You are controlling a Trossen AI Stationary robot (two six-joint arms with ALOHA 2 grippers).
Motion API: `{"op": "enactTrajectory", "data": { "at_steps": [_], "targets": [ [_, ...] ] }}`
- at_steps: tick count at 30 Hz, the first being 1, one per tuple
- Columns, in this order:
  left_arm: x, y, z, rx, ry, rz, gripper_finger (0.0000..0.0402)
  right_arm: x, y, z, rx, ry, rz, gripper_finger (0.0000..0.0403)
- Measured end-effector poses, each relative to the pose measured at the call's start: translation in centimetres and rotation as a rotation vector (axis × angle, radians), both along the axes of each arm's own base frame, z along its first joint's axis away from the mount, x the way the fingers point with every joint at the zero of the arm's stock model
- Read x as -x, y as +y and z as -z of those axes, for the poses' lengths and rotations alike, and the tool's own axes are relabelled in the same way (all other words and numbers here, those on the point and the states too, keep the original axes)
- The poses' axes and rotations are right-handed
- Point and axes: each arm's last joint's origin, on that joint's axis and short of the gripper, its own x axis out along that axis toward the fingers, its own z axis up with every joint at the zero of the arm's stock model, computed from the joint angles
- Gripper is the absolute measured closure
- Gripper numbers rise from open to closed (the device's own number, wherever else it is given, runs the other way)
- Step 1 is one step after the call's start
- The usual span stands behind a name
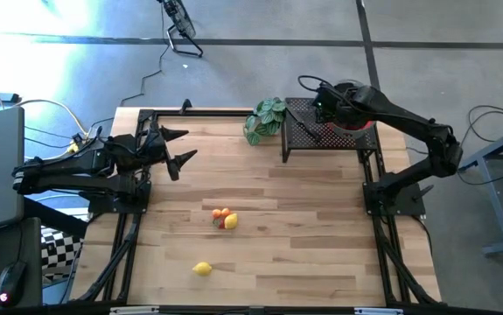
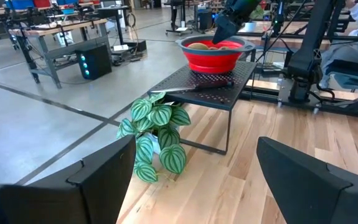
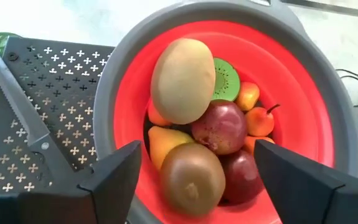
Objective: Pick & Place Fruit
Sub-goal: Put the yellow lemon into the red strainer bowl
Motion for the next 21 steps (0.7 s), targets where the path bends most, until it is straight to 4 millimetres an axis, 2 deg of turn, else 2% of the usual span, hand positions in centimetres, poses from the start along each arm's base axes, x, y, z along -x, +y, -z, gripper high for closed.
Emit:
{"op": "enactTrajectory", "data": {
  "at_steps": [4, 9, 15, 21],
  "targets": [
    [0.0, 0.0, 0.0, 0.000, 0.000, 0.000, 0.0075, 0.1, -0.1, -0.1, 0.033, 0.026, 0.002, 0.0083],
    [0.0, 0.0, 0.0, 0.001, 0.002, 0.000, 0.0075, -1.0, 0.6, -0.2, 0.051, 0.029, -0.112, 0.0088],
    [0.0, 0.0, 0.1, 0.001, 0.011, 0.000, 0.0075, -3.6, 2.5, -1.4, 0.142, -0.090, -0.315, 0.0119],
    [0.1, 0.0, 0.5, -0.014, 0.058, 0.003, 0.0075, -6.7, 4.9, -2.3, 0.221, -0.194, -0.561, 0.0169]
  ]
}}
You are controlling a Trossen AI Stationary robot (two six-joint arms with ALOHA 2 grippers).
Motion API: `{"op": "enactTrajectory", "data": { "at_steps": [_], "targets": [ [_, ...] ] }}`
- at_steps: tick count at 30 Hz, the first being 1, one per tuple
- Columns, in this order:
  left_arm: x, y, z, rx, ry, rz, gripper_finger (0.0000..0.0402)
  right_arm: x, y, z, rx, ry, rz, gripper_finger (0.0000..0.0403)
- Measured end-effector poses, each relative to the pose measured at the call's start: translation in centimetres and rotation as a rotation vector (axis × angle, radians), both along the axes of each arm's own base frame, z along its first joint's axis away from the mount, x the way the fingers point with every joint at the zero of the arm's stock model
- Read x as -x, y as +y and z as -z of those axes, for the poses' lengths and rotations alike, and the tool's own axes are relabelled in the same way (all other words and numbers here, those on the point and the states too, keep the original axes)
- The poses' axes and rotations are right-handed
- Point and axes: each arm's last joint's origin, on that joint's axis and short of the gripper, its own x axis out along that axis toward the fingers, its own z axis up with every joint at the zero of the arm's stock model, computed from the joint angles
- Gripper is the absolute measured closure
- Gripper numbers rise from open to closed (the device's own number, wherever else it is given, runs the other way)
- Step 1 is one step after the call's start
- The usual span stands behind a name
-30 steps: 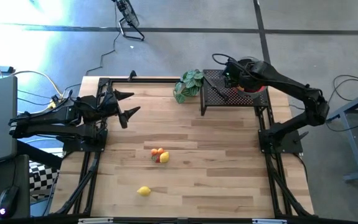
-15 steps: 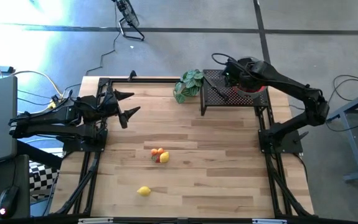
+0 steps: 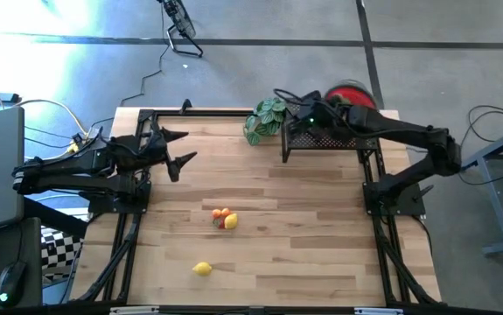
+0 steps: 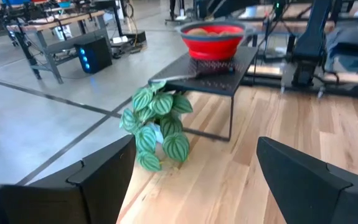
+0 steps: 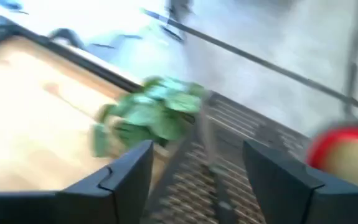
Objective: Pick & Place Fruit
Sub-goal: Put the yellow lemon into the red strainer bowl
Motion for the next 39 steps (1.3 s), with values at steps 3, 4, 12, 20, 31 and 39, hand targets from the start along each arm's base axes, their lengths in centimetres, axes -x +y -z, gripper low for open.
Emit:
{"op": "enactTrajectory", "data": {
  "at_steps": [3, 4, 12, 20, 31, 39],
  "targets": [
    [0.0, 0.0, 0.2, 0.001, 0.018, 0.000, 0.0075, -1.1, 0.9, -0.1, 0.015, -0.037, -0.063, 0.0199],
    [0.0, 0.0, 0.2, 0.001, 0.017, 0.000, 0.0075, -1.5, 1.3, -0.1, 0.024, -0.048, -0.084, 0.0208],
    [0.0, 0.0, 0.1, 0.001, 0.010, 0.001, 0.0075, -4.7, 2.8, 0.7, 0.101, -0.028, -0.303, 0.0278],
    [0.0, 0.0, 0.1, 0.002, 0.013, 0.001, 0.0075, -9.5, 3.0, 3.0, 0.098, -0.102, -0.708, 0.0328],
    [0.0, 0.0, 0.1, 0.002, 0.012, 0.001, 0.0075, -12.7, 3.1, 5.9, 0.076, -0.151, -0.935, 0.0353],
    [0.0, -0.1, 0.1, 0.009, 0.011, 0.025, 0.0075, -12.9, 4.9, 6.6, 0.040, -0.109, -0.971, 0.0353]
  ]
}}
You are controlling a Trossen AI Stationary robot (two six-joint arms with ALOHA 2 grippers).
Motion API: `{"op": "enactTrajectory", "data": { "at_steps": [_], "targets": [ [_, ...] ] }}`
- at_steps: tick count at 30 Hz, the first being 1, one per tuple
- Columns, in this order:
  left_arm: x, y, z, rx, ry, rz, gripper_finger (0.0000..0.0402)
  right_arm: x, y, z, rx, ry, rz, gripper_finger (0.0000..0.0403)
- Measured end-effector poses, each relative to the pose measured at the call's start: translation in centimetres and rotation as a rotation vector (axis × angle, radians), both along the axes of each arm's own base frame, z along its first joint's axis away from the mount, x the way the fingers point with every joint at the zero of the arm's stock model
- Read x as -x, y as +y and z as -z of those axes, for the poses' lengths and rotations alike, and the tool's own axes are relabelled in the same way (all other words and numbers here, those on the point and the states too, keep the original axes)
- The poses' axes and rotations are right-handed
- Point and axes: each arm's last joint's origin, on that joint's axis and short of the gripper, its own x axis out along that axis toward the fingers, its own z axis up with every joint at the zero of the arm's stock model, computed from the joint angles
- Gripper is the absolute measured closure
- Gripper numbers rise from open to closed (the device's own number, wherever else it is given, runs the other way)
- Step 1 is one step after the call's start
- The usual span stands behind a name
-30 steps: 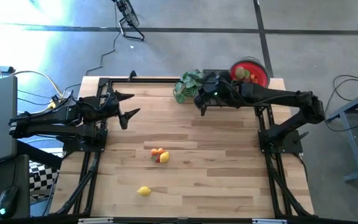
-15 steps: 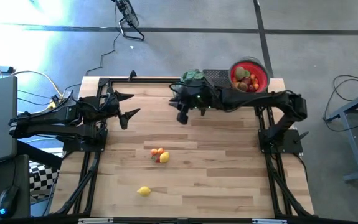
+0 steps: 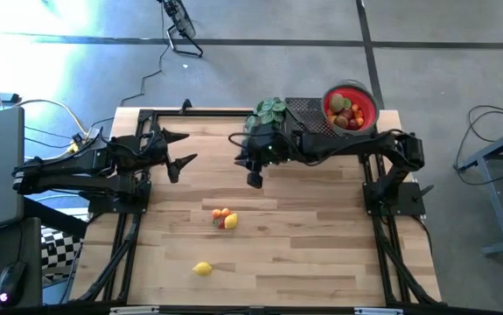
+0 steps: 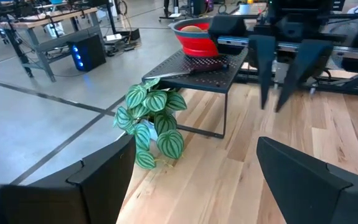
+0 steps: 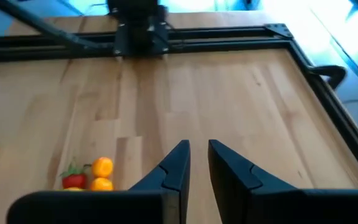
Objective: Pick & Place Fruit
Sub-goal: Put the yellow lemon into the red strainer bowl
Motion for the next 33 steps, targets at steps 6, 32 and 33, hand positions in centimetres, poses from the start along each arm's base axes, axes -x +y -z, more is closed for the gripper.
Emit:
{"op": "enactTrajectory", "data": {
  "at_steps": [6, 32, 33],
  "targets": [
    [-0.3, 0.0, 0.4, 0.061, 0.015, 0.020, 0.0075, 0.0, 0.9, 0.3, 0.027, 0.003, -0.041, 0.0353],
    [-1.9, 0.0, 1.3, 0.172, 0.048, 0.059, 0.0075, -0.9, 2.3, 2.3, -0.013, -0.076, -0.220, 0.0353],
    [-2.0, -0.1, 1.3, 0.191, 0.053, 0.087, 0.0075, -1.0, 2.7, 2.3, -0.035, -0.076, -0.217, 0.0353]
  ]
}}
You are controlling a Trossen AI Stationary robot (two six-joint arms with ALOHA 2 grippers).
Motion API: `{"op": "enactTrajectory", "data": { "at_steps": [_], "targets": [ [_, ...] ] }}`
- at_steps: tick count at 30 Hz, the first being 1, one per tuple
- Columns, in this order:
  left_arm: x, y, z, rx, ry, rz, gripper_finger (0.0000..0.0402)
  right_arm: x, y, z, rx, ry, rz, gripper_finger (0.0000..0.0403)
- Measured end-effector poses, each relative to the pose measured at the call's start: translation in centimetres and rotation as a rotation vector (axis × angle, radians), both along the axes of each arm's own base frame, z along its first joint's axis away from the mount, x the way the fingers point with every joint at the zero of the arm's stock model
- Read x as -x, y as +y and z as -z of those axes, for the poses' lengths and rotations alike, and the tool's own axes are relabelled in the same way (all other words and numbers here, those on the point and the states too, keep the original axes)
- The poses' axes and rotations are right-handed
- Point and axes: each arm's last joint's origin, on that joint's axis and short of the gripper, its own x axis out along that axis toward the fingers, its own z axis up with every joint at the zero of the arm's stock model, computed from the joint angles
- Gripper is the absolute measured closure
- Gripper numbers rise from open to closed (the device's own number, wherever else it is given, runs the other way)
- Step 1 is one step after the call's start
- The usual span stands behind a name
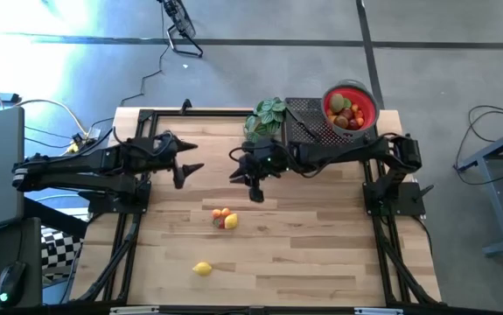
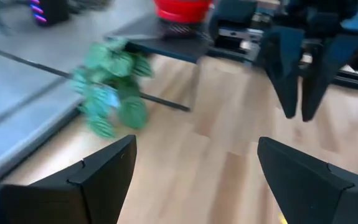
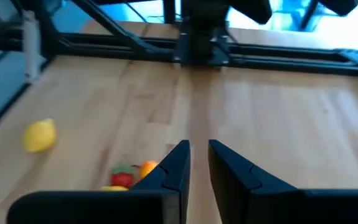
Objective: Pick & Place Fruit
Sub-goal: Put the yellow lemon into the red strainer bowl
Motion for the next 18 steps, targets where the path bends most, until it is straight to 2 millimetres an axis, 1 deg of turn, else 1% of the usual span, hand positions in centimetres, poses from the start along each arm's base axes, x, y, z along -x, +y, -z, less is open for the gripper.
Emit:
{"op": "enactTrajectory", "data": {
  "at_steps": [3, 5, 11, 14, 18],
  "targets": [
    [-0.3, -0.1, 0.2, 0.047, 0.006, 0.053, 0.0075, 0.0, 1.0, 0.0, -0.045, 0.007, -0.010, 0.0353],
    [-0.6, -0.1, 0.4, 0.078, 0.011, 0.046, 0.0075, 0.0, 1.8, 0.1, -0.049, 0.021, -0.025, 0.0353],
    [-1.4, -0.2, 1.0, 0.129, 0.041, 0.035, 0.0075, 0.4, 4.3, 0.7, -0.011, 0.087, -0.054, 0.0353],
    [-2.1, -1.1, 1.2, 0.138, 0.042, 0.054, 0.0079, 0.4, 5.6, 0.7, 0.013, 0.084, -0.053, 0.0353],
    [-3.1, -3.3, 1.6, 0.113, 0.010, 0.103, 0.0101, 0.6, 7.0, 0.7, 0.032, 0.083, -0.060, 0.0353]
  ]
}}
